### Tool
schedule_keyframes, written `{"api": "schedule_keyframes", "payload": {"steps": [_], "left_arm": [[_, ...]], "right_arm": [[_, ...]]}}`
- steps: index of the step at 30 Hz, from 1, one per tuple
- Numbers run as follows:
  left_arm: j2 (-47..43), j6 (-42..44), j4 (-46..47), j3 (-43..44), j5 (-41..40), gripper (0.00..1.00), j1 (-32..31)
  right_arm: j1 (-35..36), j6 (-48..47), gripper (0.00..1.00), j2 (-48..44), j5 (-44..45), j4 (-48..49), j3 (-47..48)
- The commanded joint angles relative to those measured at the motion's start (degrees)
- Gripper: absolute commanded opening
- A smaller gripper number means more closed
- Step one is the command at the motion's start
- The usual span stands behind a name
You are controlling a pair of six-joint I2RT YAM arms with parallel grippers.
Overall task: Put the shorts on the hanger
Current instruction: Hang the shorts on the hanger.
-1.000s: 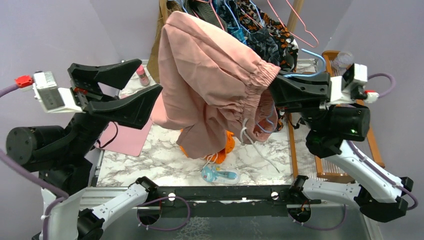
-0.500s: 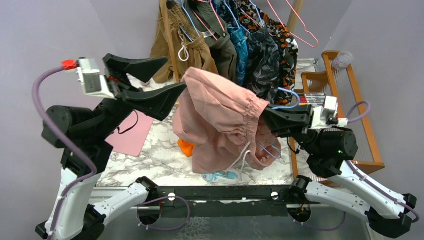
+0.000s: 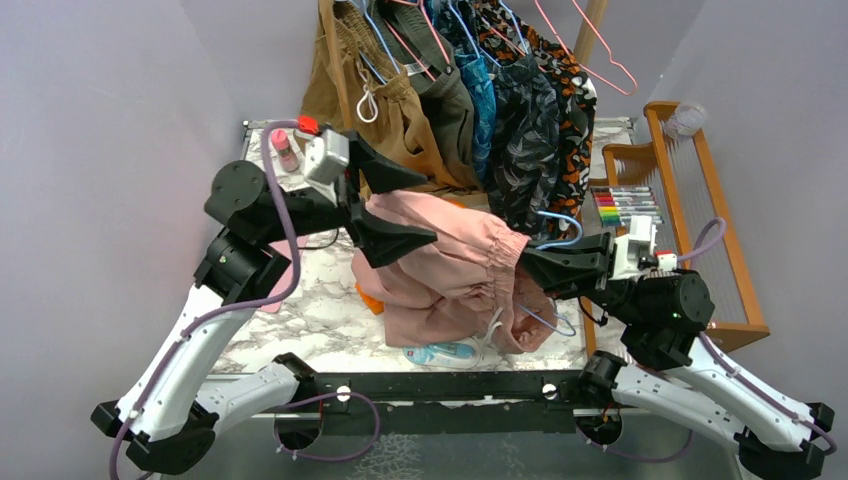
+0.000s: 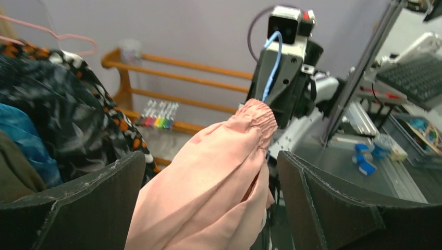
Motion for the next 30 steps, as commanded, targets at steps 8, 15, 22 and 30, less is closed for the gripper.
{"api": "schedule_keyframes", "payload": {"steps": [8,15,22,30], "left_arm": [[0.0,26.5,-23.1,-0.7,-4.0,0.99,-13.1],[2.4,34.7,-31.3,0.5,-11.0,0.99,-20.6],[2.8,37.2,-37.6,2.0,-20.0,0.94,-23.0],[1.8,36.0,-40.0,4.9,-23.5,0.93,-23.1]], "right_arm": [[0.4,-0.8,0.01,0.9,-8.2,-11.6,-0.1],[0.4,1.4,0.01,5.2,-11.4,-7.8,-1.0],[0.4,5.2,0.01,8.3,-12.4,3.4,-5.1],[0.4,9.8,0.01,13.6,-14.9,15.2,-7.4]]}}
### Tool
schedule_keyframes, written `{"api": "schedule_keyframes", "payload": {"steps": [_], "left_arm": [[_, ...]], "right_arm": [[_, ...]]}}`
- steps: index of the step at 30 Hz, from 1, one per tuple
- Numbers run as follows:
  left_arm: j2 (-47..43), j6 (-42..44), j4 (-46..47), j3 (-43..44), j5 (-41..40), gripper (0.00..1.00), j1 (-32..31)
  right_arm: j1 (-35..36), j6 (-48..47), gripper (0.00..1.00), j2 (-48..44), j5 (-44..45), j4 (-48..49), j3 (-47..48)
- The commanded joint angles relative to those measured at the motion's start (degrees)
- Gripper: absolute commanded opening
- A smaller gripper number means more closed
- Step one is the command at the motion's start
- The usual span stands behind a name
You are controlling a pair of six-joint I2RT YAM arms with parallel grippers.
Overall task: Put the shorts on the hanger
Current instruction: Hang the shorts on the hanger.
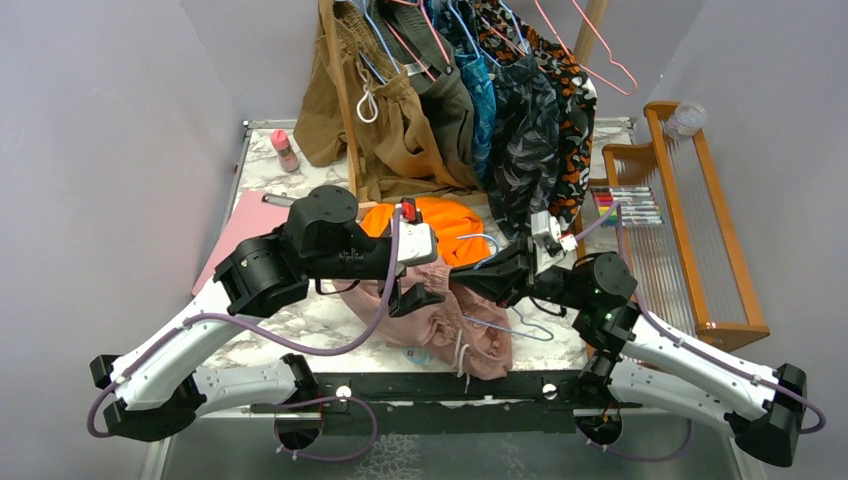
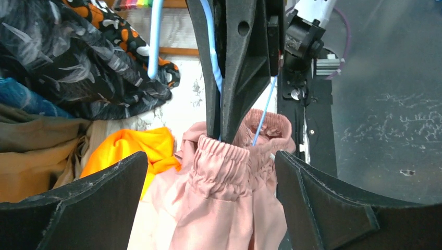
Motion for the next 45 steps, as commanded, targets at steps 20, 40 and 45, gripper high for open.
{"api": "schedule_keyframes", "payload": {"steps": [20,40,45], "left_arm": [[-3.6,-3.1,-5.9,4.5,-2.7,0.82,-0.7],[3.8,-3.2,-3.6,5.9,5.0,0.35,-2.4],[5.6,-3.7,-1.6,5.6,7.8,0.34,-2.5]], "right_arm": [[0.3,12.3,0.01,-0.8,0.2,30.6,-7.8],[0.3,13.3,0.01,-0.3,-2.0,28.7,-7.2],[0.3,14.0,0.01,1.0,-2.7,29.1,-6.7]]}}
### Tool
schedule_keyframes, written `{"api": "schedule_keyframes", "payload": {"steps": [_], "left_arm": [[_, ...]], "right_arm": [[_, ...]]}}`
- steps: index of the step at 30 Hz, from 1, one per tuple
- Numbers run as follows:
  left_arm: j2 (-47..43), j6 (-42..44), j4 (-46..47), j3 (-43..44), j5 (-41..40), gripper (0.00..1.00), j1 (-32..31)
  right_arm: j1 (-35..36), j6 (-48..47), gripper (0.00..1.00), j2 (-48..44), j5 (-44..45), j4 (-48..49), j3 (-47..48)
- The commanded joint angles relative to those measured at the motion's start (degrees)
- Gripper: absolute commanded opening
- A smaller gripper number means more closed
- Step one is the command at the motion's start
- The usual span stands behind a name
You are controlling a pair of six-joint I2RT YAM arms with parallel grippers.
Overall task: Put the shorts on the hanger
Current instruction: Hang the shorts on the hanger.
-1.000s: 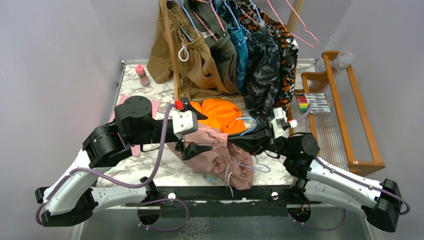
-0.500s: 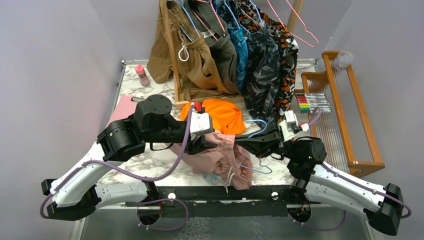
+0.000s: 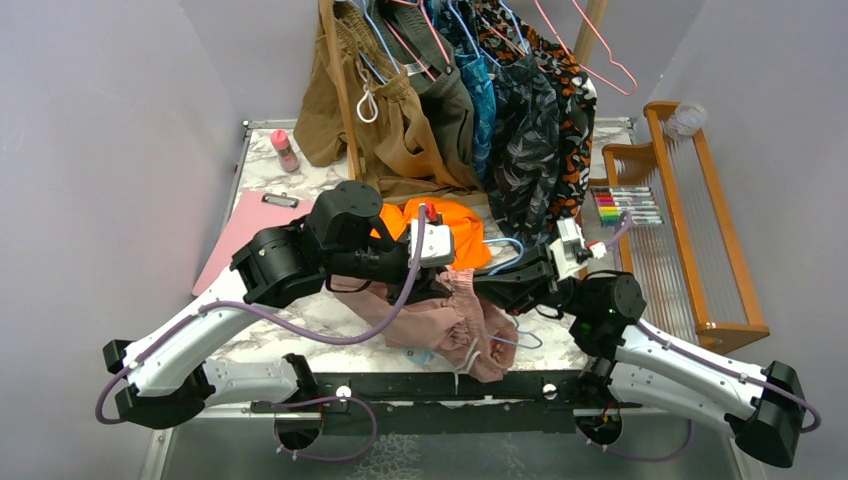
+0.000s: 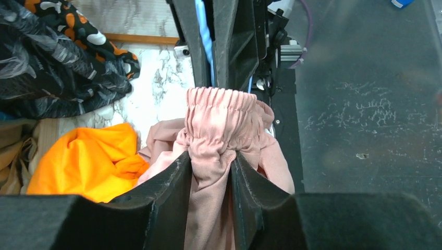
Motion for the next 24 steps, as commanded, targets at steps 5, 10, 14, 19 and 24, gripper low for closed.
{"api": "schedule_keyframes", "payload": {"steps": [5,10,14,19,24], "left_arm": [[2.3,-0.4,5.1,-0.1,5.4,0.05,-0.7],[1.3,-0.4,6.0,-2.8,4.0,0.00,-0.7],[-0.4,-1.0,8.4,-5.2,3.1,0.00,-0.7],[-3.0,-2.3,12.9,-8.1,3.4,0.00,-0.7],[-3.9,-3.8,15.8,-10.7,3.8,0.00,-0.7]], "right_arm": [[0.4,1.3,0.01,1.1,-2.6,2.4,2.8],[0.4,-0.9,0.06,-2.1,-1.7,-4.5,4.2],[0.3,-2.8,0.25,-4.4,-1.6,-10.6,5.8],[0.4,-2.5,0.35,-5.9,-2.1,-13.1,6.5],[0.4,-0.5,0.01,-6.2,-1.6,-11.1,6.1]]}}
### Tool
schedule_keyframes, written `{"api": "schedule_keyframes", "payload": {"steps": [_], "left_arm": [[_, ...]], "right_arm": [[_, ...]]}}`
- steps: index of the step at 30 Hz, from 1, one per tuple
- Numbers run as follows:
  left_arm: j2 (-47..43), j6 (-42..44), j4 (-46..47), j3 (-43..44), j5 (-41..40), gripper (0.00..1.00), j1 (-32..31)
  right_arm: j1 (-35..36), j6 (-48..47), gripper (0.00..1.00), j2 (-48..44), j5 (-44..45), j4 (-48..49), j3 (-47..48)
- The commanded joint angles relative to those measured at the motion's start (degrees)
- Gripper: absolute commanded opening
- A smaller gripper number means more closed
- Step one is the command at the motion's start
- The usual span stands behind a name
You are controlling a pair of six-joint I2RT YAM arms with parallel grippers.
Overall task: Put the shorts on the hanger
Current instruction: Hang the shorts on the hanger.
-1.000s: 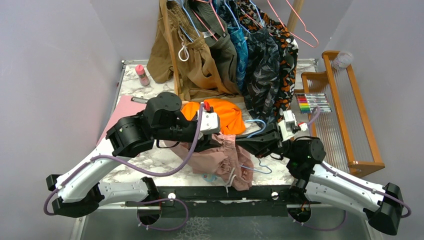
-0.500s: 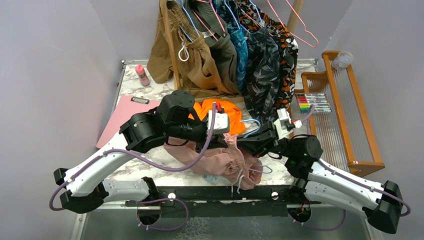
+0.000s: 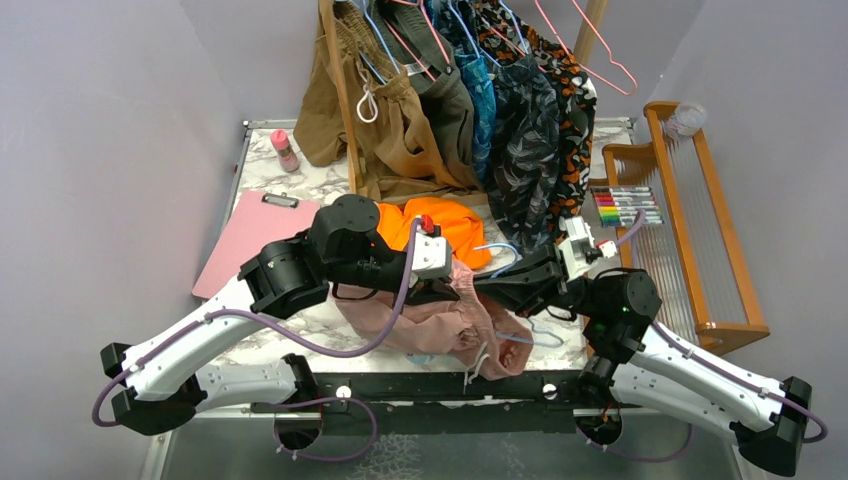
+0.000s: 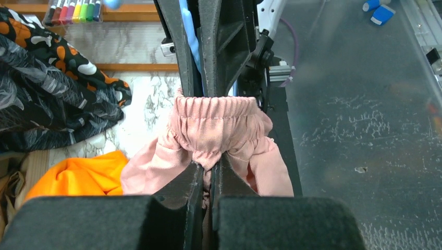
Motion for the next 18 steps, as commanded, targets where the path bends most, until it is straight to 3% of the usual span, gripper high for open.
{"api": "schedule_keyframes", "payload": {"steps": [1,11,15,18], "left_arm": [[-1.0,-2.0,4.5,-2.1,0.3,0.00,-0.2],[-2.1,-2.2,5.4,-4.2,0.8,0.00,-0.2],[-1.4,-2.7,6.0,-4.4,3.2,0.26,-0.2],[-0.4,-2.9,6.0,-4.2,4.4,0.36,-0.2]], "right_arm": [[0.4,1.5,0.01,-1.0,-0.2,2.2,2.0],[0.4,2.6,0.01,-2.4,2.3,3.5,2.2],[0.4,3.3,0.01,-1.9,2.7,5.1,2.3],[0.4,3.8,0.01,-1.4,2.7,6.0,2.4]]}}
